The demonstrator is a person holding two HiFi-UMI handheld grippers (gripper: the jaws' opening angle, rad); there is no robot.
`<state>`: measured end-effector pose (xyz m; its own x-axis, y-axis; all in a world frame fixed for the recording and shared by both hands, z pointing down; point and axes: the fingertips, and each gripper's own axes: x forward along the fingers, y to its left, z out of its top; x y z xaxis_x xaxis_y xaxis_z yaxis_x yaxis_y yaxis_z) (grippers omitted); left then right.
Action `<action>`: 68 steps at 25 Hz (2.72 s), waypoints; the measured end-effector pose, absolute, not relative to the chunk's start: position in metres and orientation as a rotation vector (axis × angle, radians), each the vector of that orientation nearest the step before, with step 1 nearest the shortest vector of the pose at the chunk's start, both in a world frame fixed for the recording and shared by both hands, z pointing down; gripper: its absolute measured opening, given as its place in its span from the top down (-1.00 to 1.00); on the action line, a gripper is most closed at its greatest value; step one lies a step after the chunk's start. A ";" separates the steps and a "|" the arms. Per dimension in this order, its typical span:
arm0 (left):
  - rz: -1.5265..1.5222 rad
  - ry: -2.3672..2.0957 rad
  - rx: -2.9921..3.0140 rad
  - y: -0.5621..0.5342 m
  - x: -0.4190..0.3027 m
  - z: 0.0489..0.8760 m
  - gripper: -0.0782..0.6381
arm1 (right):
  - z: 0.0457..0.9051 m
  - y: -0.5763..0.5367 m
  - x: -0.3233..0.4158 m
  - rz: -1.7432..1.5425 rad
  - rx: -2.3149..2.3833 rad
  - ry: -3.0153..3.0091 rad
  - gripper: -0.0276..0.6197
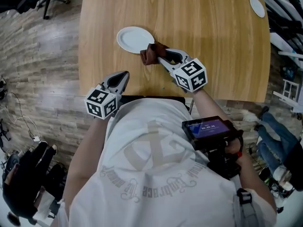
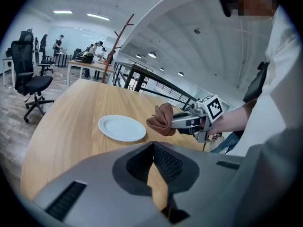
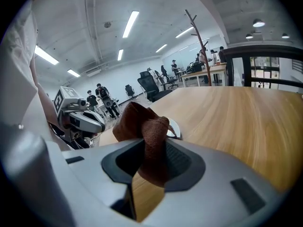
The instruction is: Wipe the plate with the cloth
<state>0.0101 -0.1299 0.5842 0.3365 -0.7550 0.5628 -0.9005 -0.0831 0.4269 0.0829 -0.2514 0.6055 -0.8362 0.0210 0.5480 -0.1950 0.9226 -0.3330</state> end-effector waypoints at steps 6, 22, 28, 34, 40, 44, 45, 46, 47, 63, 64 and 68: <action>0.193 -1.461 1.863 -0.123 -0.003 0.583 0.75 | 0.612 -0.251 0.080 0.471 0.139 -2.441 0.52; 0.067 -1.582 1.739 -0.075 -0.069 0.592 0.75 | 0.662 -0.247 0.012 0.114 0.003 -2.148 0.52; 0.054 -1.607 1.717 -0.065 -0.078 0.592 0.75 | 0.662 -0.266 0.017 0.143 0.091 -2.135 0.52; 0.043 -1.611 1.718 -0.065 -0.072 0.588 0.75 | 0.655 -0.317 0.024 0.188 0.284 -2.110 0.52; 0.045 -1.614 1.719 -0.063 -0.070 0.588 0.75 | 0.656 -0.304 0.011 0.153 0.218 -2.114 0.52; 0.041 -1.610 1.724 -0.068 -0.071 0.589 0.75 | 0.653 -0.265 -0.003 0.080 0.046 -2.138 0.52; 0.041 -1.607 1.727 -0.069 -0.070 0.589 0.75 | 0.653 -0.255 -0.007 0.065 0.002 -2.144 0.52; 0.040 -1.605 1.730 -0.070 -0.069 0.588 0.75 | 0.653 -0.246 -0.009 0.055 -0.038 -2.150 0.52; 0.040 -1.604 1.732 -0.071 -0.067 0.588 0.75 | 0.652 -0.239 -0.011 0.050 -0.072 -2.155 0.52; 0.047 -1.607 1.701 -0.065 -0.063 0.590 0.75 | 0.657 -0.294 -0.022 0.030 0.054 -2.127 0.52; 0.048 -1.607 1.700 -0.064 -0.063 0.590 0.75 | 0.655 -0.304 -0.022 0.043 0.102 -2.124 0.52; 0.052 -1.607 1.695 -0.062 -0.064 0.592 0.75 | 0.654 -0.321 -0.022 0.066 0.186 -2.107 0.52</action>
<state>-0.0640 -0.0618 0.5918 0.1981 -0.8289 0.5232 -0.8610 0.1080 0.4971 -0.0224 -0.3205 0.6538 -0.5069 -0.1060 0.8555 -0.1596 0.9868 0.0277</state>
